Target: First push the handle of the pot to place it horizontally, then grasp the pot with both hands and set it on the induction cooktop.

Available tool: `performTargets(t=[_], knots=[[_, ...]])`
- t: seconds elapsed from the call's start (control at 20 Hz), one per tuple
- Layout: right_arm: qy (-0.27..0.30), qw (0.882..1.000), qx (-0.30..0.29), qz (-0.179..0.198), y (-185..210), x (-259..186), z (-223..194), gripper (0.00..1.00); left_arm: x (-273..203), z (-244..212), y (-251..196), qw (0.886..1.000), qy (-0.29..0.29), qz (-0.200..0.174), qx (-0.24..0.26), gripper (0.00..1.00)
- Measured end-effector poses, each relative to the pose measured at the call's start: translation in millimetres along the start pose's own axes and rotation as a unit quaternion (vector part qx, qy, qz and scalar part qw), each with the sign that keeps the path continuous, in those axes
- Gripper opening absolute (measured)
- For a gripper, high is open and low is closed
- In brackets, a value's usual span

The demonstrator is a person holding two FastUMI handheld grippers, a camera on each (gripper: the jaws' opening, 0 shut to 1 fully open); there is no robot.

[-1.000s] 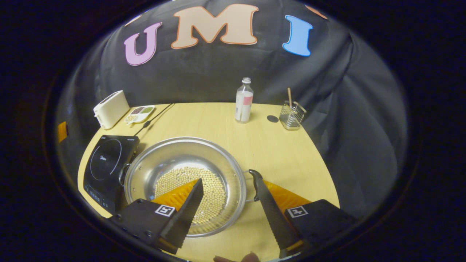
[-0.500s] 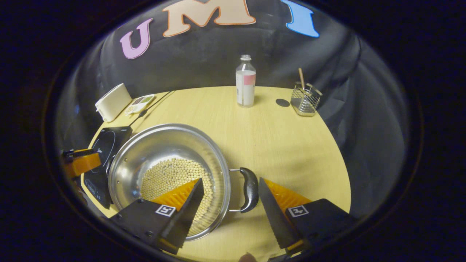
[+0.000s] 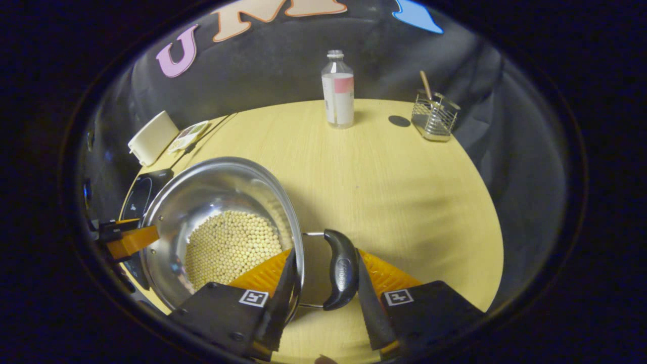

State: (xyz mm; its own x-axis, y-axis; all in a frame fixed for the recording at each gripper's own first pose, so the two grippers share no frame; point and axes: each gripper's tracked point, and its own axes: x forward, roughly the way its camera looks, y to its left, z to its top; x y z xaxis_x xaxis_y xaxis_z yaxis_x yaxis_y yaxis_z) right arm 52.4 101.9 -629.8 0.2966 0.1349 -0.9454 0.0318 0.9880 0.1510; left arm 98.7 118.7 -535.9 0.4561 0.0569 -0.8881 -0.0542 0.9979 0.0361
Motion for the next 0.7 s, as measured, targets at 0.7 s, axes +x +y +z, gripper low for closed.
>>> performTargets(t=[0.7], knots=[[0.015,0.998,0.06,0.03,5.1,-8.8,6.8,0.49,-9.8,7.8,-0.7,1.0,0.012,-0.018,-0.021,0.61]])
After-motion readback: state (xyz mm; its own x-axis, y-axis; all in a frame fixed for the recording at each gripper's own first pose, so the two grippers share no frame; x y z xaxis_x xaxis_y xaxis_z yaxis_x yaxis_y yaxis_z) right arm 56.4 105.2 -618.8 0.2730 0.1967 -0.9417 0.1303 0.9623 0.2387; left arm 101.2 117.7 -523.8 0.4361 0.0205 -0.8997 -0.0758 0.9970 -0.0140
